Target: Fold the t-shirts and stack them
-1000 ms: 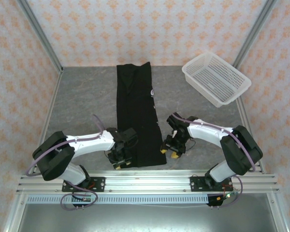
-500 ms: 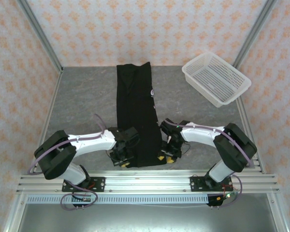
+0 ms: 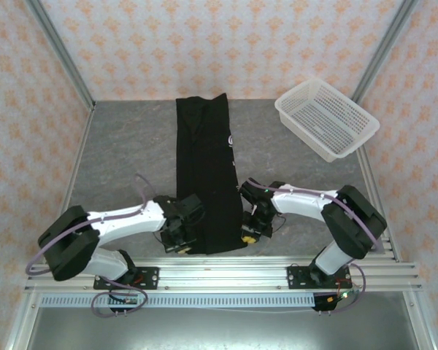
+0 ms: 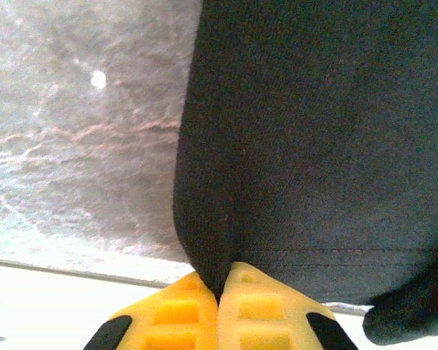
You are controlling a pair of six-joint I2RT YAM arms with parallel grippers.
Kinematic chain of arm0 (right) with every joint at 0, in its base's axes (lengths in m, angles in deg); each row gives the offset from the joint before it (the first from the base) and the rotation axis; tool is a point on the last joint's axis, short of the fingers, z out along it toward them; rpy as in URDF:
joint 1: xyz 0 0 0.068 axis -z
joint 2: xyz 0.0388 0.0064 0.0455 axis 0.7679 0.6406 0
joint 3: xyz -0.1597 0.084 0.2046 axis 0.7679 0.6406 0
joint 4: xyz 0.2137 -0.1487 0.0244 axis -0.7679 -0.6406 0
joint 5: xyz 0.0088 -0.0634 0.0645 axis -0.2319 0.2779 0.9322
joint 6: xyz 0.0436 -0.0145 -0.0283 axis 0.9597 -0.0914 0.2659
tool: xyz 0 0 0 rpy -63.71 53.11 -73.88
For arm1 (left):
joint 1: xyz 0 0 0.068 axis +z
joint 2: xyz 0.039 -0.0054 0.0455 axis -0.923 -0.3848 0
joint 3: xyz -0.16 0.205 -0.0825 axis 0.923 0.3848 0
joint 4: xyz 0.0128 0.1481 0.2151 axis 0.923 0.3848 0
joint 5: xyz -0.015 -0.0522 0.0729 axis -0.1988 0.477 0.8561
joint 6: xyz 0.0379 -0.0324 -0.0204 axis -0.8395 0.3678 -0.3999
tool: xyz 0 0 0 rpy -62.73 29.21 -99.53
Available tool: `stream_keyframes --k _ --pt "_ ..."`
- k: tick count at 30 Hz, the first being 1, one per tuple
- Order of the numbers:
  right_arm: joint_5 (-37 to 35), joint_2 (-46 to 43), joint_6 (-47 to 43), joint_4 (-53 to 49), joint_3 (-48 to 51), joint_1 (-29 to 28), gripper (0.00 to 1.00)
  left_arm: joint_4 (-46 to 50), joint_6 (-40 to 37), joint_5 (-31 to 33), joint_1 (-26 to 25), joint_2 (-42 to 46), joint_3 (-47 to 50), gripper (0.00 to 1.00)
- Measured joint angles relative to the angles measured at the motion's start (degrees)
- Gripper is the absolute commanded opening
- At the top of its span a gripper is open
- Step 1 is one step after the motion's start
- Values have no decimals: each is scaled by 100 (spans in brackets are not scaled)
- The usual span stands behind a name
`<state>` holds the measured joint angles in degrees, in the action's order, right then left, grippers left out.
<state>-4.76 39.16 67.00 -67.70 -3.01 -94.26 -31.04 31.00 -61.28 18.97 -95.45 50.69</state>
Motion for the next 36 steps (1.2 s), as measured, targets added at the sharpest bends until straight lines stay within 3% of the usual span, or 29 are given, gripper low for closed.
stream_keyframes --k 8,19,27,36 --pt "264 -302 175 -87 39 -540 0 70 57 -164 0 951 514 0" --pt "221 -289 474 -267 -590 -501 0 393 391 173 61 1648 282 0" --pt "-72 -240 533 -664 -1272 33 0 498 262 597 815 1768 -203 0" --pt "-525 435 396 -1283 -2817 350 0 494 -118 848 1475 960 -1174 0"
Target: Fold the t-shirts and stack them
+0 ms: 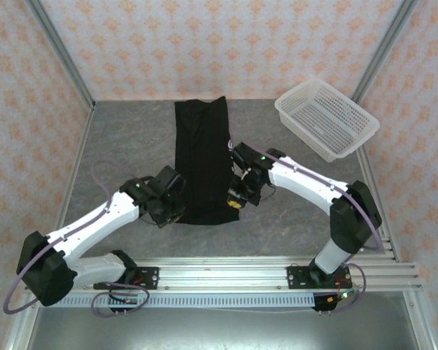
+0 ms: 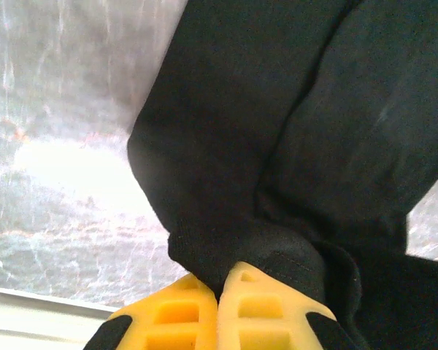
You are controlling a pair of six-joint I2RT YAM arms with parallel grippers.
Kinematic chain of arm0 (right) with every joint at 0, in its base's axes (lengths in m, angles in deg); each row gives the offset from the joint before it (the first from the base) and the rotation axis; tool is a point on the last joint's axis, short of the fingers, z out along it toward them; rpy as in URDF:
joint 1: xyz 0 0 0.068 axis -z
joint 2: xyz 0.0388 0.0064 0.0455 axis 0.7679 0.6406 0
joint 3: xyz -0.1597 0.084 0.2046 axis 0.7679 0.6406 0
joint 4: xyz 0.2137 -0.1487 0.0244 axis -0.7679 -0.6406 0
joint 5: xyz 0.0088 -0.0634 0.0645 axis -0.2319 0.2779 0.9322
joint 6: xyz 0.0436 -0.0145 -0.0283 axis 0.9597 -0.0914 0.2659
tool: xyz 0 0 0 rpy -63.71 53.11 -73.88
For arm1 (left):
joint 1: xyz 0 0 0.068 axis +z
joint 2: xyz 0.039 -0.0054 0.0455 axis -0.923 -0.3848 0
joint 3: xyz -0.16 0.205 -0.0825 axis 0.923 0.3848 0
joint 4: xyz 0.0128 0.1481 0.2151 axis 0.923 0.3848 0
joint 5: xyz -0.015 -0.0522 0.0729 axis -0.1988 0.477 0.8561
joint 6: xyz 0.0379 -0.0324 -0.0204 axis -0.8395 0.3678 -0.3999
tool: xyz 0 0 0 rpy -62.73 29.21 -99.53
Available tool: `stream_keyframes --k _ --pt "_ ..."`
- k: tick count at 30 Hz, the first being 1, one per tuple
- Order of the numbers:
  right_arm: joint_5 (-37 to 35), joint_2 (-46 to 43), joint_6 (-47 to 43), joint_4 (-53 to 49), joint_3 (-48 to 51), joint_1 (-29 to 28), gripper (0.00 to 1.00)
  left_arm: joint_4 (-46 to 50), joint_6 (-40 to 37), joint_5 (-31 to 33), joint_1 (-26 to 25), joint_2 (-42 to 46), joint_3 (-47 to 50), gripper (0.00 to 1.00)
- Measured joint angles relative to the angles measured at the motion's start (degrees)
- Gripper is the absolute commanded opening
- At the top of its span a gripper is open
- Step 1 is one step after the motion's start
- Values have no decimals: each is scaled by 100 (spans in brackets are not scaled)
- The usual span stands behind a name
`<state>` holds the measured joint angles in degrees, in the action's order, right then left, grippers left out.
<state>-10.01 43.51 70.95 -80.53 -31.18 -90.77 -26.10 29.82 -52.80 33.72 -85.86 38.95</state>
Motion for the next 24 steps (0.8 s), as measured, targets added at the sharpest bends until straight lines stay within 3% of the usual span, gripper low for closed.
stream_keyframes --k 12,24 --pt "-695 1840 -219 -579 -2328 551 0 -232 -984 46 1235 -1873 -1458 0" --pt "-940 3322 -448 -826 -3965 920 0 -348 -1749 48 1762 -3628 -2896 0"
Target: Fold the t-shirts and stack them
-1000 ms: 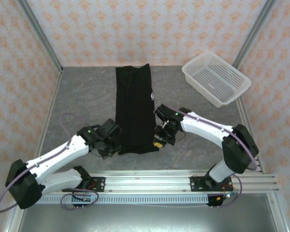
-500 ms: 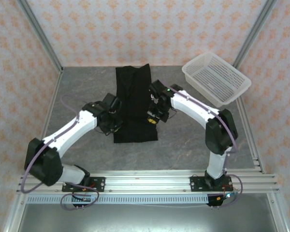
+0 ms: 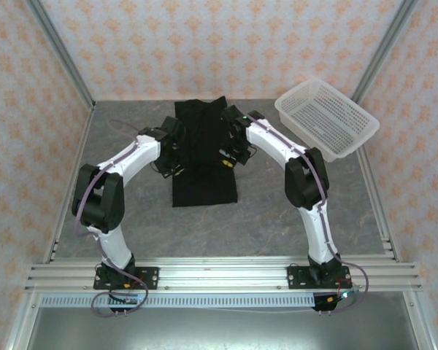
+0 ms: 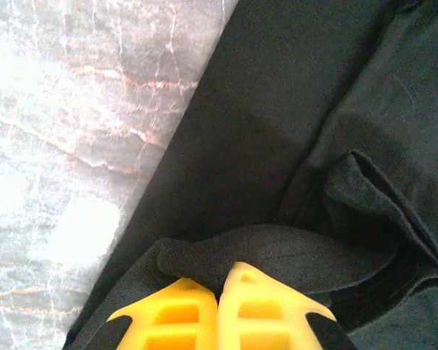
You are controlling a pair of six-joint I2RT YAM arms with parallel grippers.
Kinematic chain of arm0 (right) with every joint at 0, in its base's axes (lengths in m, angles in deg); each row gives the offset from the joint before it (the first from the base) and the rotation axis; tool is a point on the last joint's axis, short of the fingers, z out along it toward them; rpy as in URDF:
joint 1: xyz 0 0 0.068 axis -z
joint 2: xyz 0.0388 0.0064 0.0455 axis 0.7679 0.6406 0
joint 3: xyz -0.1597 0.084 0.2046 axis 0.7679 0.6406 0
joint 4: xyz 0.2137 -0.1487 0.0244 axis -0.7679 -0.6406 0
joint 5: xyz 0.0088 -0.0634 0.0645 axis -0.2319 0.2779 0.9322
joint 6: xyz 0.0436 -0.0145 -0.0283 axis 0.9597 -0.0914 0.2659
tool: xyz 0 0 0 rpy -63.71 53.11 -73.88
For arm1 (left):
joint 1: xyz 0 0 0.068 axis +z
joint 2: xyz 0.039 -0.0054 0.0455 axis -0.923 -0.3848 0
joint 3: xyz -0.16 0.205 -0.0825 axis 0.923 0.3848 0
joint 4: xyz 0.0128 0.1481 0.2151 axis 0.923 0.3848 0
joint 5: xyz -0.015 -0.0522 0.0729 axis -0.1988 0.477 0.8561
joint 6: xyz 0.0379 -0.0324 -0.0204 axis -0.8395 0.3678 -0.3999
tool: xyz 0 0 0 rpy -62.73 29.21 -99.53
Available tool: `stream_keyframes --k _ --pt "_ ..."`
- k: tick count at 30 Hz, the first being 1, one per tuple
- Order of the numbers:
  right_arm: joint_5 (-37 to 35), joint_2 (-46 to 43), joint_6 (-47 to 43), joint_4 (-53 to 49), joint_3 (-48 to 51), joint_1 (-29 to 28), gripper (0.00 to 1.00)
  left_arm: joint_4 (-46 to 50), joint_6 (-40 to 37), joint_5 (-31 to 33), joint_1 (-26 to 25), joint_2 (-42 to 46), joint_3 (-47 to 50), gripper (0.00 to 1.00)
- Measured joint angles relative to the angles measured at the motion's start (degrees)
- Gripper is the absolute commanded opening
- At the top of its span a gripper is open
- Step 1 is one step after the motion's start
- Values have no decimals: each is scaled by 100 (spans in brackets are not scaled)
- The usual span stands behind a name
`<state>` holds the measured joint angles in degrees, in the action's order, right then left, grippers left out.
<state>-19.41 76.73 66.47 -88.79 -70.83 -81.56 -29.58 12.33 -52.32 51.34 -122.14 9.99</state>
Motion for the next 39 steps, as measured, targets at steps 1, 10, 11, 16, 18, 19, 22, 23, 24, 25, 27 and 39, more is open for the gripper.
stream_keyframes --k 1,10,11,16,18,19,22,23,24,25,27,39 --pt "-2 55 0 -17 -61 20 0 4 -24 0 28 -63 -68 0" --pt "-2 518 4 -131 -684 157 0 9 -247 2 188 -691 -710 0" --pt "-2 538 7 -133 -686 168 0 7 -269 0 212 -754 -748 0" --pt "4 706 26 -94 -734 258 0 48 -310 2 313 -1110 -955 3" --pt "42 767 24 11 -734 297 2 114 -332 24 332 -1255 -1084 13" --pt "63 791 24 66 -734 317 5 122 -345 44 337 -1285 -1104 19" --pt "151 841 2 181 -772 400 20 160 -367 133 372 -1285 -1108 41" --pt "170 852 -7 223 -787 446 29 151 -382 168 398 -1270 -1108 49" --pt "186 859 -13 254 -800 496 39 136 -402 197 426 -1226 -1097 55" --pt "199 861 -11 286 -811 549 45 125 -433 238 452 -1169 -1084 56" --pt "201 859 -68 352 -824 667 54 85 -481 341 498 -907 -1027 57" --pt "267 -1029 -166 1180 1727 776 52 -319 -210 129 527 1456 1193 48"
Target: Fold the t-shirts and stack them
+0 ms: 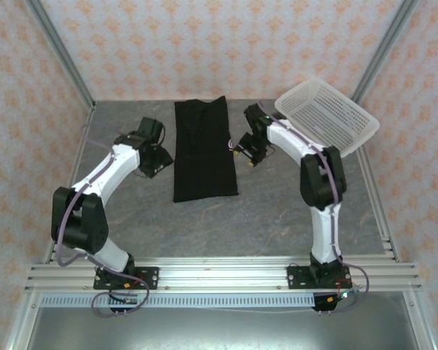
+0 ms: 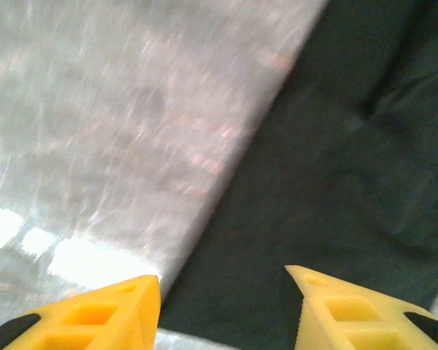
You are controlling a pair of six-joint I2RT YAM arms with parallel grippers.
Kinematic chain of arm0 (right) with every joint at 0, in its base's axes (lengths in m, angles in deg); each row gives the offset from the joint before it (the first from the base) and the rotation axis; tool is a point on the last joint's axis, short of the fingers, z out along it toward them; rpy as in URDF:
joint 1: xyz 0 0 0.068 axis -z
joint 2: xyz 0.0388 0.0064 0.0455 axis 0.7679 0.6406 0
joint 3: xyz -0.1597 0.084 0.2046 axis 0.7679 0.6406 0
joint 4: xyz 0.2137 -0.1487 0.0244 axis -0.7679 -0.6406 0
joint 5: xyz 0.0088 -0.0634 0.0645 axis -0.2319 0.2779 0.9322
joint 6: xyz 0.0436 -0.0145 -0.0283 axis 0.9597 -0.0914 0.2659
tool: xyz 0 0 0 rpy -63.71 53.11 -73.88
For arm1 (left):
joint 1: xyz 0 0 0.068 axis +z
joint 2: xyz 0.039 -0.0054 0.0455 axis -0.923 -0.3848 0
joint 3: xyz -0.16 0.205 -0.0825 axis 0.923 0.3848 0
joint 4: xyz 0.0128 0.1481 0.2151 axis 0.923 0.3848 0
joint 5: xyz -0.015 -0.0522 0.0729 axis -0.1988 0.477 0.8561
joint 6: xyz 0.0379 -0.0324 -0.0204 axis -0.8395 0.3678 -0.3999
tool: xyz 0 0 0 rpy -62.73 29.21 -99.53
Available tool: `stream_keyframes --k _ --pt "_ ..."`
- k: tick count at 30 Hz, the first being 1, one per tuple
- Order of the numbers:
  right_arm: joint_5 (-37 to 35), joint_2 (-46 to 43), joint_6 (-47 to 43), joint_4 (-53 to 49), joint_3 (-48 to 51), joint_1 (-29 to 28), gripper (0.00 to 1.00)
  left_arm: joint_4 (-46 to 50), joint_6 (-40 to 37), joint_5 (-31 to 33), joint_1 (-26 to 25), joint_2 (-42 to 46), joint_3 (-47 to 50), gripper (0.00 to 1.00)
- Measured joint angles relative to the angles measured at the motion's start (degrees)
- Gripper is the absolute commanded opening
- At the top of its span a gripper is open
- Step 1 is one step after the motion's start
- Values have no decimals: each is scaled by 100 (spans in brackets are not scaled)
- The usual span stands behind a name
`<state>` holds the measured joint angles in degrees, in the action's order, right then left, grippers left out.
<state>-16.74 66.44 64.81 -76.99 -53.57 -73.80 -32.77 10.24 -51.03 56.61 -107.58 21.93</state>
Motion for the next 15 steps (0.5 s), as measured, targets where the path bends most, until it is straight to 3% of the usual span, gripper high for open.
stream_keyframes --k 6,15 --pt "323 -1370 221 704 1934 -280 55 -452 754 -730 -205 435 1598 52" --pt "667 -1237 402 1294 2588 -686 53 -1443 1526 -1198 -326 144 2022 51"
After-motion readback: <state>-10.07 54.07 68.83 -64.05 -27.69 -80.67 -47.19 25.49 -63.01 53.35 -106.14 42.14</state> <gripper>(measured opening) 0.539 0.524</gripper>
